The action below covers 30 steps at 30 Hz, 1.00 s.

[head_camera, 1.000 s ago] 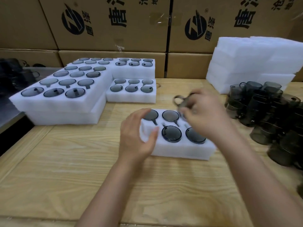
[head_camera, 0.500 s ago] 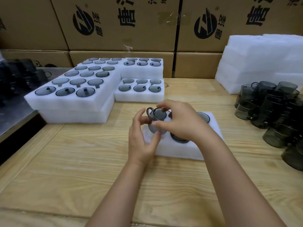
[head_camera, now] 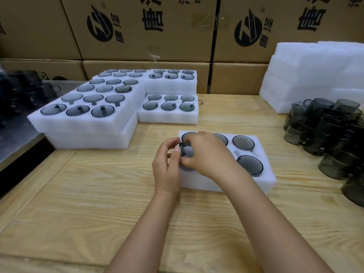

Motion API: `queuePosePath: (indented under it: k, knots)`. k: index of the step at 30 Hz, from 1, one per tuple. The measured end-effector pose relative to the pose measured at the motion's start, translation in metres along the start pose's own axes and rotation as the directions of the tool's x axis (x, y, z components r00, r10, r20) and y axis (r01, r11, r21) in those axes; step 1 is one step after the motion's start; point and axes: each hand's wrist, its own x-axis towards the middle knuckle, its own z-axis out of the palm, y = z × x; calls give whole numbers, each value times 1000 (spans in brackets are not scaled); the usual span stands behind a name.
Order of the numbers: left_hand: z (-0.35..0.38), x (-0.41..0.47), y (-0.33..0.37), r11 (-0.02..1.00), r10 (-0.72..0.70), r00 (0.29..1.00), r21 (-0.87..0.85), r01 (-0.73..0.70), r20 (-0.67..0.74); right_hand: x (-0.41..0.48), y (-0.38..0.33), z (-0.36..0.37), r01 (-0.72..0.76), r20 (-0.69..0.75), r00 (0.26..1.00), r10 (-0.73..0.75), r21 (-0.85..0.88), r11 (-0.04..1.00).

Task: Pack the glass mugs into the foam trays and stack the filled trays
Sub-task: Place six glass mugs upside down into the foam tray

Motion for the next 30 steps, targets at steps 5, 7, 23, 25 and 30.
queuePosePath:
  k: [5, 7, 23, 25, 30]
  knots:
    - [-1, 0, 0, 997, -18, 1000, 78, 17, 11, -4, 4, -3, 22, 99, 995, -28, 58, 998]
    - [-2, 0, 2, 998, -14, 1000, 59, 15, -8, -5, 11, -11, 15, 189, 981, -44, 155, 988]
    - [0, 2, 2, 972, 123, 992, 194, -129, 41, 36, -2, 45, 210, 402, 912, -75, -303, 930]
    - [0, 1, 1, 973, 137, 990, 186, -139, 25, 37, -2, 46, 212, 392, 916, -81, -306, 928]
    - [0, -1, 0, 967, 130, 990, 212, -139, 54, 31, -3, 46, 178, 282, 950, -134, -136, 975]
